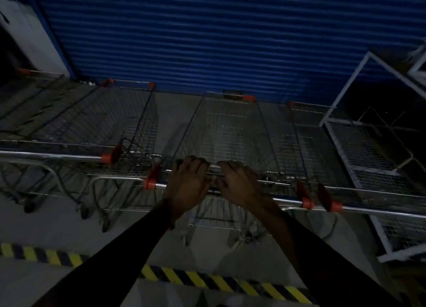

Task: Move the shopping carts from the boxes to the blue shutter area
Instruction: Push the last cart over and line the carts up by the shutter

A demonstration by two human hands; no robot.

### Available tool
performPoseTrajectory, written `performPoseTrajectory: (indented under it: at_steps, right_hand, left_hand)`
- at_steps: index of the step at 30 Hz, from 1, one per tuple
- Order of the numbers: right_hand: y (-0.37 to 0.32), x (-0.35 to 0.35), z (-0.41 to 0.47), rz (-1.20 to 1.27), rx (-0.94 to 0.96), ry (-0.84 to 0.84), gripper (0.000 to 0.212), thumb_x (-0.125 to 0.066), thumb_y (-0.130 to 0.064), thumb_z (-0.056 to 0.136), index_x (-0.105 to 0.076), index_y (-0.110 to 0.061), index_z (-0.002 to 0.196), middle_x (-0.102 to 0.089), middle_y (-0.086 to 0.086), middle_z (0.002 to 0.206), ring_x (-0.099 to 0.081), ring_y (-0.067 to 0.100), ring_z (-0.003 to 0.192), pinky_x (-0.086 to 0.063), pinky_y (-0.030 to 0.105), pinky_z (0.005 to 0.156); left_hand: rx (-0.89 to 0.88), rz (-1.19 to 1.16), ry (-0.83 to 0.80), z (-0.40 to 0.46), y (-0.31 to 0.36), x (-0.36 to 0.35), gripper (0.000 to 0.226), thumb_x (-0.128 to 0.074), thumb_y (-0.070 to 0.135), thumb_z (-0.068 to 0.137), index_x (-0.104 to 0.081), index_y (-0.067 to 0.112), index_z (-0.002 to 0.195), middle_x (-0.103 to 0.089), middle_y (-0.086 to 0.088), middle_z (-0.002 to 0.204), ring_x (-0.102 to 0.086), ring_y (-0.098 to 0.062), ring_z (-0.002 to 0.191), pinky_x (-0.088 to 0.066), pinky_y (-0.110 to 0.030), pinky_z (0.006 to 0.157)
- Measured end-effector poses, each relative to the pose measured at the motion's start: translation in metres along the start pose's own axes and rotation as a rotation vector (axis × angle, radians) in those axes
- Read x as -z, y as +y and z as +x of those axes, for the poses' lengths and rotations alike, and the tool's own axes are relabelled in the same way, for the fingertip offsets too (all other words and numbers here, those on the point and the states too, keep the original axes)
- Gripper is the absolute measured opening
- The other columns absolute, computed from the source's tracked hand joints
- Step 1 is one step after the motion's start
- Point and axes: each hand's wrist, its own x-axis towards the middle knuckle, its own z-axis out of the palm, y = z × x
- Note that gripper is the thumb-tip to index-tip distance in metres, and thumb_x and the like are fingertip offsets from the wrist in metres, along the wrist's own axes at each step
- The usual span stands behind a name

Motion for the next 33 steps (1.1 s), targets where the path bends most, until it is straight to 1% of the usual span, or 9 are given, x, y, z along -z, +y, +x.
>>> performPoseTrajectory:
  at_steps: [5, 12, 15, 20, 23, 25, 28, 30, 33]
  right_hand:
    - [-0.061, -0.014, 0.029, -0.035, 0.012, 0.068, 0.040, -0.043, -0.037, 0.087, -0.057, -0.017, 0.119, -0.062, 0.006, 0.112, -0.055, 0.029, 0.103, -0.045, 0.043, 0.084]
    - [-0.164, -0.042, 0.068, -0.028, -0.022, 0.101, 0.051, -0.032, -0.038, 0.080, -0.060, -0.014, 0.116, -0.063, 0.009, 0.109, -0.056, 0.031, 0.099, -0.044, 0.043, 0.081]
    - [-0.209, -0.055, 0.083, -0.021, -0.024, 0.125, 0.050, -0.032, -0.039, 0.083, -0.060, -0.016, 0.117, -0.063, 0.008, 0.108, -0.056, 0.031, 0.099, -0.044, 0.041, 0.080]
    - [-0.268, -0.071, 0.114, -0.016, 0.030, 0.110, 0.050, -0.032, -0.036, 0.080, -0.061, -0.013, 0.114, -0.063, 0.010, 0.106, -0.056, 0.033, 0.096, -0.045, 0.041, 0.078]
    - [-0.289, -0.081, 0.135, -0.008, 0.070, 0.094, 0.044, -0.039, -0.033, 0.084, -0.059, -0.014, 0.119, -0.061, 0.010, 0.114, -0.055, 0.033, 0.101, -0.044, 0.043, 0.082]
    - [-0.299, -0.091, 0.148, 0.013, 0.093, 0.088, 0.046, -0.040, -0.034, 0.085, -0.057, -0.014, 0.123, -0.060, 0.010, 0.119, -0.053, 0.031, 0.105, -0.045, 0.044, 0.084]
    - [-0.310, -0.107, 0.169, 0.041, 0.126, 0.092, 0.045, -0.042, -0.033, 0.082, -0.058, -0.014, 0.119, -0.061, 0.007, 0.110, -0.055, 0.030, 0.101, -0.046, 0.043, 0.083]
    - [-0.316, -0.114, 0.184, 0.062, 0.169, 0.086, 0.044, -0.047, -0.029, 0.078, -0.059, -0.011, 0.117, -0.062, 0.008, 0.107, -0.056, 0.031, 0.098, -0.044, 0.045, 0.087]
    - [-0.324, -0.119, 0.207, 0.046, 0.230, -0.108, 0.060, -0.058, -0.023, 0.079, -0.047, -0.012, 0.136, -0.058, 0.010, 0.126, -0.051, 0.032, 0.114, -0.034, 0.040, 0.097]
  left_hand:
    - [0.026, 0.017, -0.015, -0.012, -0.045, 0.017, 0.042, -0.051, 0.034, 0.078, -0.061, 0.014, 0.115, -0.062, -0.004, 0.116, -0.054, -0.030, 0.112, -0.042, -0.045, 0.086]
    - [0.009, -0.001, 0.076, -0.048, -0.143, 0.027, 0.033, -0.053, 0.029, 0.080, -0.066, 0.012, 0.105, -0.066, -0.006, 0.104, -0.056, -0.032, 0.104, -0.037, -0.046, 0.090]
    - [0.000, 0.000, 0.054, -0.069, -0.189, 0.035, 0.032, -0.052, 0.027, 0.080, -0.065, 0.012, 0.106, -0.065, -0.006, 0.106, -0.056, -0.032, 0.106, -0.040, -0.049, 0.095]
    - [0.156, 0.063, -0.099, -0.098, -0.270, 0.051, 0.048, -0.048, 0.029, 0.072, -0.059, 0.015, 0.117, -0.060, -0.006, 0.116, -0.051, -0.033, 0.110, -0.039, -0.045, 0.091]
    - [0.261, 0.144, -0.231, -0.117, -0.318, 0.045, 0.069, -0.067, 0.028, 0.063, -0.054, 0.010, 0.128, -0.057, -0.013, 0.125, -0.048, -0.037, 0.116, -0.036, -0.052, 0.099]
    - [0.297, 0.185, -0.288, -0.127, -0.345, 0.037, 0.083, -0.072, 0.031, 0.057, -0.052, 0.007, 0.134, -0.055, -0.017, 0.127, -0.046, -0.041, 0.118, -0.031, -0.058, 0.102]
    - [0.253, 0.233, -0.324, -0.127, -0.366, 0.027, 0.083, -0.066, 0.036, 0.059, -0.051, 0.007, 0.135, -0.054, -0.019, 0.123, -0.048, -0.043, 0.112, -0.032, -0.060, 0.100]
    - [0.194, 0.226, -0.321, -0.117, -0.371, 0.021, 0.074, -0.064, 0.028, 0.058, -0.051, 0.008, 0.129, -0.056, -0.016, 0.114, -0.051, -0.040, 0.102, -0.037, -0.057, 0.095]
    - [0.053, 0.137, -0.365, -0.101, -0.385, 0.015, 0.069, -0.068, 0.018, 0.051, -0.051, 0.010, 0.117, -0.062, -0.012, 0.108, -0.057, -0.037, 0.096, -0.045, -0.047, 0.083]
